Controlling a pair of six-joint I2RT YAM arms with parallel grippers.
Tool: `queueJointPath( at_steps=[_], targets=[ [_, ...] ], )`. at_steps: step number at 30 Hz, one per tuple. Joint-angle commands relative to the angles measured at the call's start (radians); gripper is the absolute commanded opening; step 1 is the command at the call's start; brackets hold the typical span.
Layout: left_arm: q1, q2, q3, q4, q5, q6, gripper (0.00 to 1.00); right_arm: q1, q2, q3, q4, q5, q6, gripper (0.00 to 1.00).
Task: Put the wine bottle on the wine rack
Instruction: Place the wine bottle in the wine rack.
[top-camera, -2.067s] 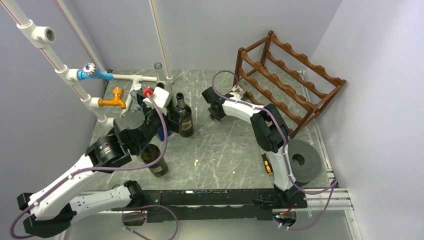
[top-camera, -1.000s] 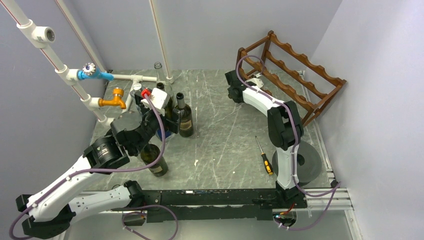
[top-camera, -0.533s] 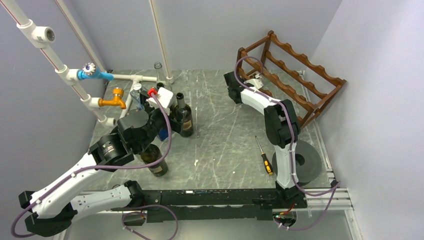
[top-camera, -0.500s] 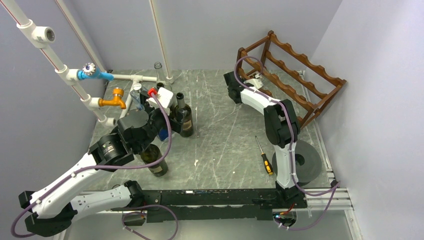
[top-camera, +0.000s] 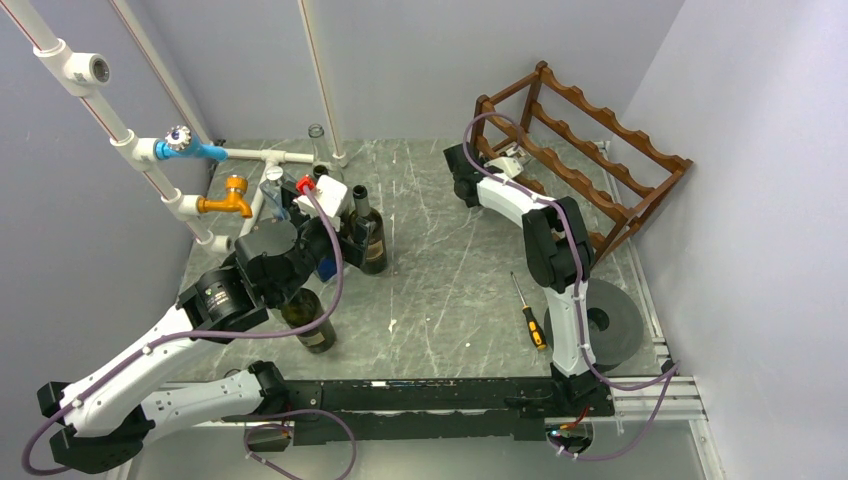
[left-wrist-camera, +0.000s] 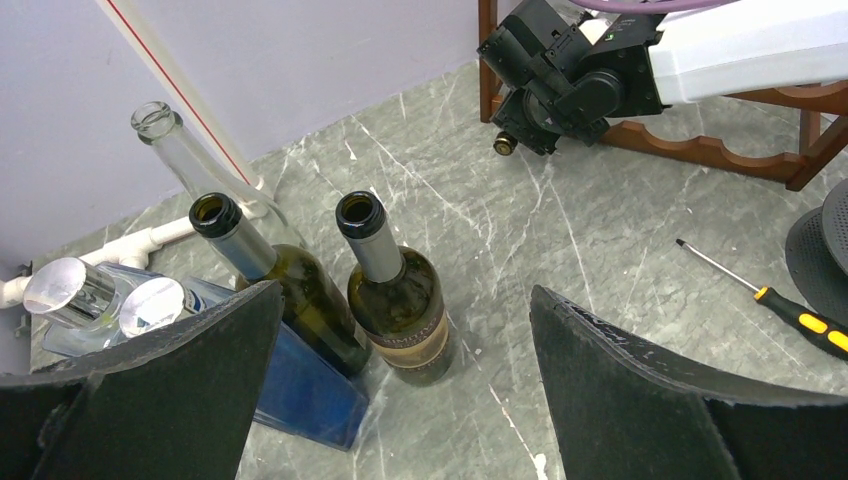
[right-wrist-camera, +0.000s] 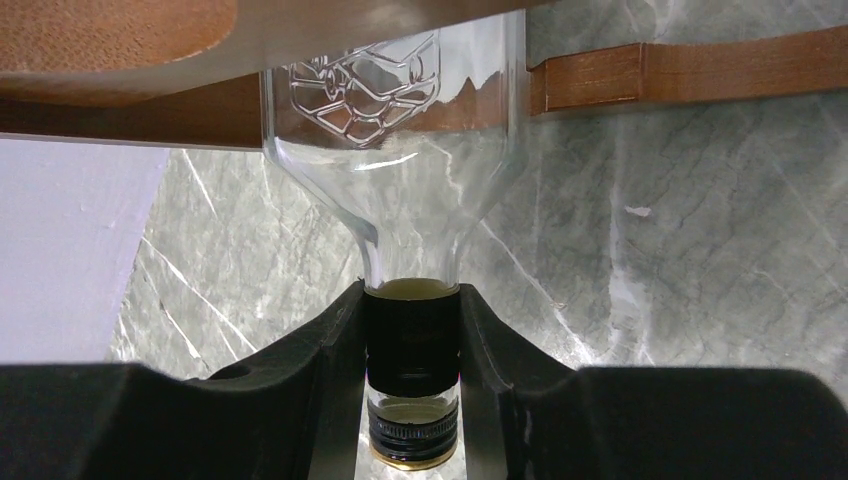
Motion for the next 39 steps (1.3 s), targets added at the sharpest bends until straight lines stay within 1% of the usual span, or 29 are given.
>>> queueJointPath(
  at_steps=[1,8,14,18,21,26,30,32,39],
  targets=[
    [0.004,-0.008,0.017,0.016,0.009,-0.001,0.99,-0.042,0.055,-0.01,-0.126,0.069,-0.039,0.0],
    [0.003,-0.013,0.016,0.017,0.013,-0.001,0.99,-0.06,0.056,0.011,-0.131,0.088,-0.063,0.0],
    [0.002,-0.008,0.018,0.014,0.02,-0.001,0.99,-0.068,0.09,0.031,-0.147,0.064,-0.06,0.0],
    [0.002,-0.004,0.018,0.014,0.022,0.0,0.99,-0.068,0.105,0.036,-0.143,0.078,-0.069,0.0],
    [0.003,-0.001,0.018,0.012,0.023,-0.001,0.99,-0.072,0.129,0.07,-0.185,0.075,-0.063,0.0],
    [0.002,-0.001,0.018,0.013,0.024,0.0,0.99,-0.083,0.133,0.078,-0.174,0.078,-0.081,0.0],
    [0.002,0.0,0.018,0.014,0.025,-0.001,0.99,-0.102,0.158,0.115,-0.216,0.044,-0.08,0.0],
    [0.002,0.002,0.02,0.011,0.029,-0.036,0.99,-0.11,0.161,0.114,-0.212,0.028,-0.087,0.0],
    [0.002,0.002,0.019,0.011,0.033,-0.038,0.99,-0.123,0.181,0.153,-0.238,0.027,-0.104,0.0]
  ],
)
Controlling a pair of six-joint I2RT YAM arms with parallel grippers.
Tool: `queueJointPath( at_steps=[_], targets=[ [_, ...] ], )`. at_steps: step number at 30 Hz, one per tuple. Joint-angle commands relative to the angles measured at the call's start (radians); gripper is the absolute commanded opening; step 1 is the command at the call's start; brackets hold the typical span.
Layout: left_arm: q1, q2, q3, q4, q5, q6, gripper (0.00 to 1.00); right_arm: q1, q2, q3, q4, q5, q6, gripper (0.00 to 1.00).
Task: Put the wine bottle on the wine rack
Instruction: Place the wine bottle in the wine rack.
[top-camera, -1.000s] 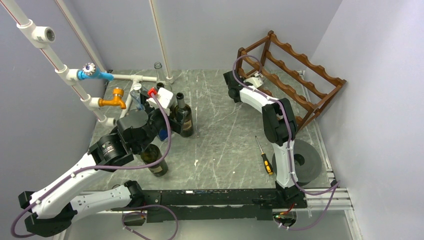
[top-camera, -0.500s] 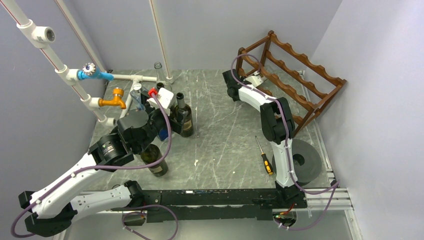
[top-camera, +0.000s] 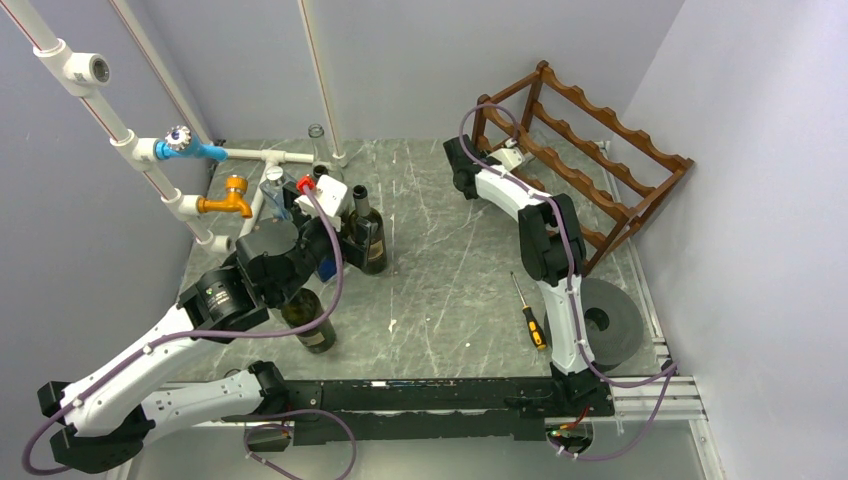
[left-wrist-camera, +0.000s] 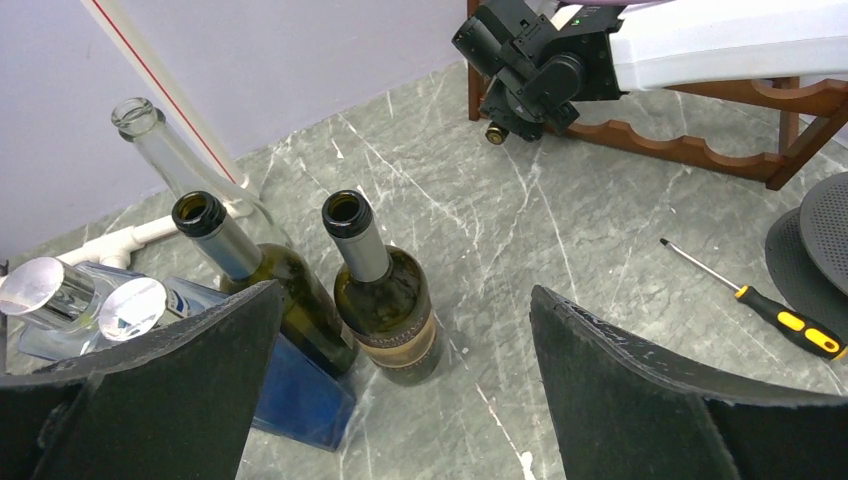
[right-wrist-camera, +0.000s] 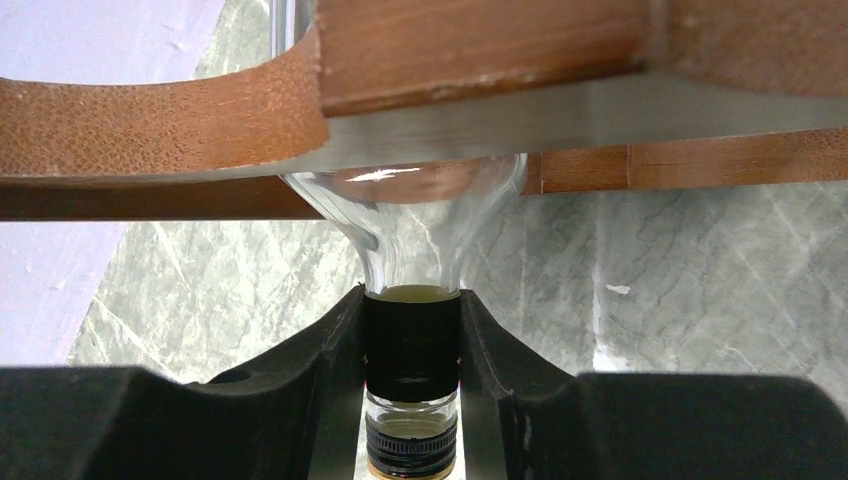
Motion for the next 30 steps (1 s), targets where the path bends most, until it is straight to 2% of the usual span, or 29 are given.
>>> queueJointPath(
  at_steps=[1,23,30],
  targets=[
    [0.002,0.0,0.02,0.011,0.017,-0.016,0.99,-0.102,0.092,0.003,-0.131,-0.057,-0.043,0.0],
    [0.002,-0.001,0.023,0.006,0.027,-0.026,0.99,-0.167,-0.015,-0.077,-0.005,-0.178,-0.13,0.0],
    [0.002,-0.001,0.026,0.003,0.035,-0.029,0.99,-0.168,-0.059,-0.083,0.028,-0.181,-0.175,0.14]
  ],
)
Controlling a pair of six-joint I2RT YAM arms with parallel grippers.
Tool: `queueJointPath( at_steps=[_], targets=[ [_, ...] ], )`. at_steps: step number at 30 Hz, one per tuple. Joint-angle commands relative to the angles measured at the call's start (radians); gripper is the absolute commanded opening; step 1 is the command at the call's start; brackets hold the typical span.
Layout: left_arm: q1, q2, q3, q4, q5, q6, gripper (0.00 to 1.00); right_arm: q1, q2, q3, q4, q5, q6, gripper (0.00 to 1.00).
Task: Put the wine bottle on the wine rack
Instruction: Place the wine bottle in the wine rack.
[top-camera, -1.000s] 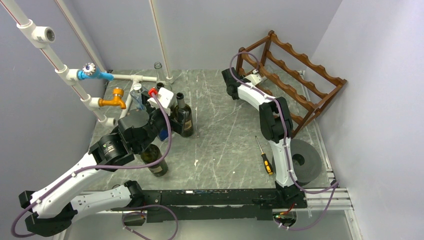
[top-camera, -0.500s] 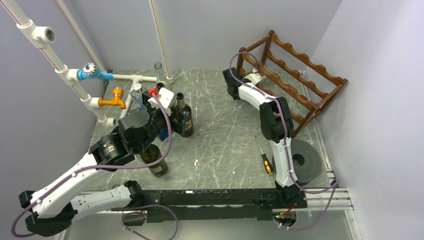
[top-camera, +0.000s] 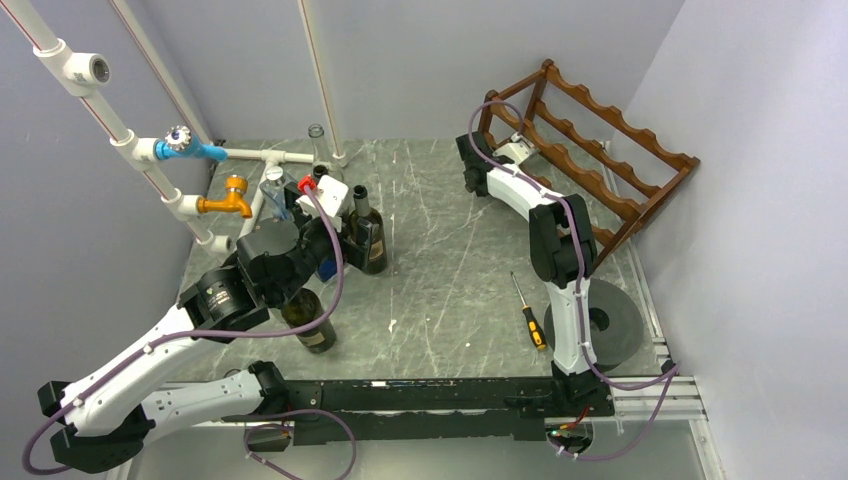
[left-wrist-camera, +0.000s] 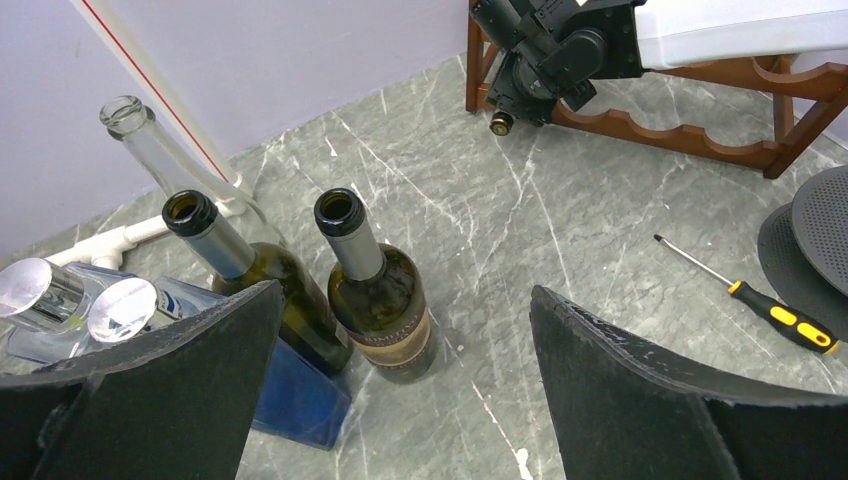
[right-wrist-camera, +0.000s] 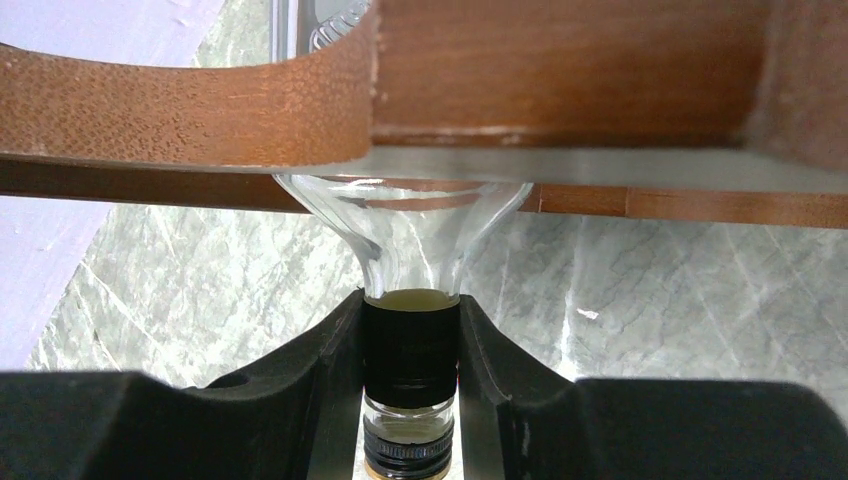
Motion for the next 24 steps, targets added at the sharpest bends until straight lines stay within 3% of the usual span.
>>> queueJointPath(
  at_steps=[1,7,9,14,19,24],
  targets=[
    [0.002,-0.005,0.026,0.006,0.021,-0.022,0.99,-0.125,0.003,-0.023,-0.02,-0.078,-0.036,0.16],
    [0.002,-0.004,0.026,0.005,0.018,-0.022,0.99,-0.126,-0.014,-0.044,-0.005,-0.07,-0.028,0.21],
    [0.002,-0.004,0.027,0.004,0.023,-0.023,0.99,-0.126,-0.009,-0.03,-0.027,-0.065,-0.029,0.26],
    [0.002,-0.006,0.028,0.004,0.024,-0.024,0.99,-0.125,-0.029,-0.068,0.002,-0.06,-0.041,0.5],
    [0.002,-0.005,0.027,0.004,0.026,-0.026,0.99,-0.111,-0.032,-0.078,0.009,-0.058,-0.063,0.64],
    [0.002,-0.002,0.029,0.002,0.028,-0.026,0.99,-0.087,-0.049,-0.096,0.013,-0.062,-0.076,0.72]
  ],
)
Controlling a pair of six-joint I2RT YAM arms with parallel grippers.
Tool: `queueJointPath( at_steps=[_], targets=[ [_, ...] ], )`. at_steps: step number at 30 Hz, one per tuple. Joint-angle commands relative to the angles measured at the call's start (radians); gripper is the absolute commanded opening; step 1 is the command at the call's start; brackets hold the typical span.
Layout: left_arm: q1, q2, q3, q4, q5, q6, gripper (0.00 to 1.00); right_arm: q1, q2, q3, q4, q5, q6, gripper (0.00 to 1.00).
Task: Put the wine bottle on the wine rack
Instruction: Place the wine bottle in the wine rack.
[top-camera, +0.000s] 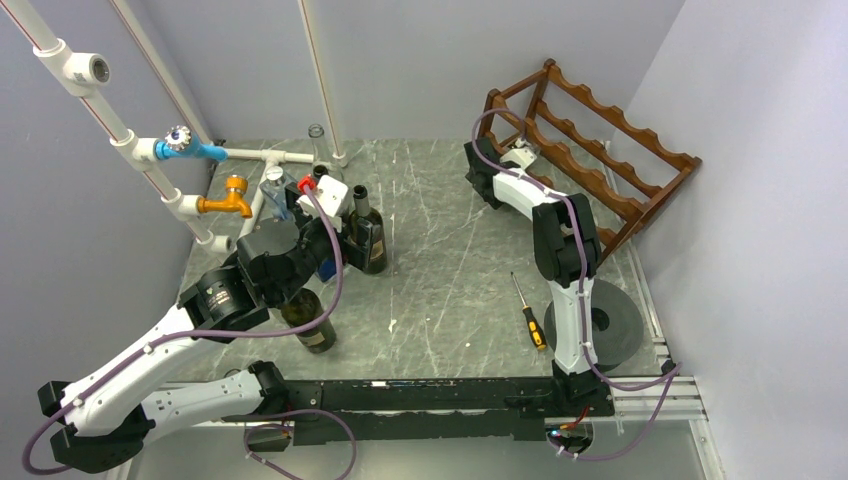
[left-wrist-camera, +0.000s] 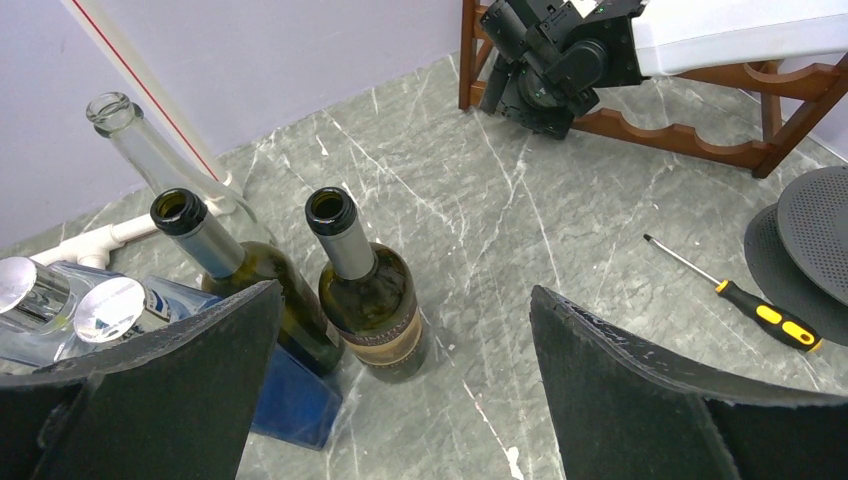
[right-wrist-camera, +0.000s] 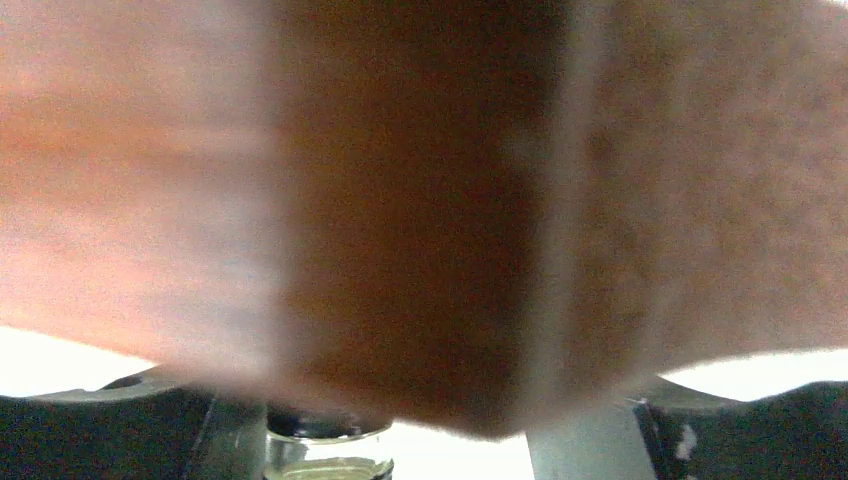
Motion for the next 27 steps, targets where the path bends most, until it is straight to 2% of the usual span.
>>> queueJointPath(
  at_steps=[1,8,15,21,25,27],
  targets=[
    [0.002,-0.002,0.03,0.003,0.018,-0.009,0.99,-0.045,-0.04,-0.026,-0.023,-0.026,-0.002,0.74],
    [0.002,-0.005,0.03,0.004,0.025,-0.012,0.99,0.042,-0.146,-0.113,0.033,0.026,-0.144,0.91],
    [0.002,-0.01,0.03,0.004,0.025,-0.014,0.99,0.125,-0.277,-0.196,0.087,0.009,-0.421,0.96],
    [0.002,-0.01,0.032,0.001,0.029,-0.021,0.99,0.179,-0.414,-0.163,0.001,-0.078,-0.767,0.96],
    [0.002,-0.01,0.033,0.001,0.047,-0.028,0.99,0.162,-0.49,-0.054,-0.154,0.027,-0.952,0.96],
    [0.002,-0.009,0.032,0.002,0.051,-0.031,0.99,0.155,-0.503,0.004,-0.219,0.128,-1.038,0.97]
  ],
)
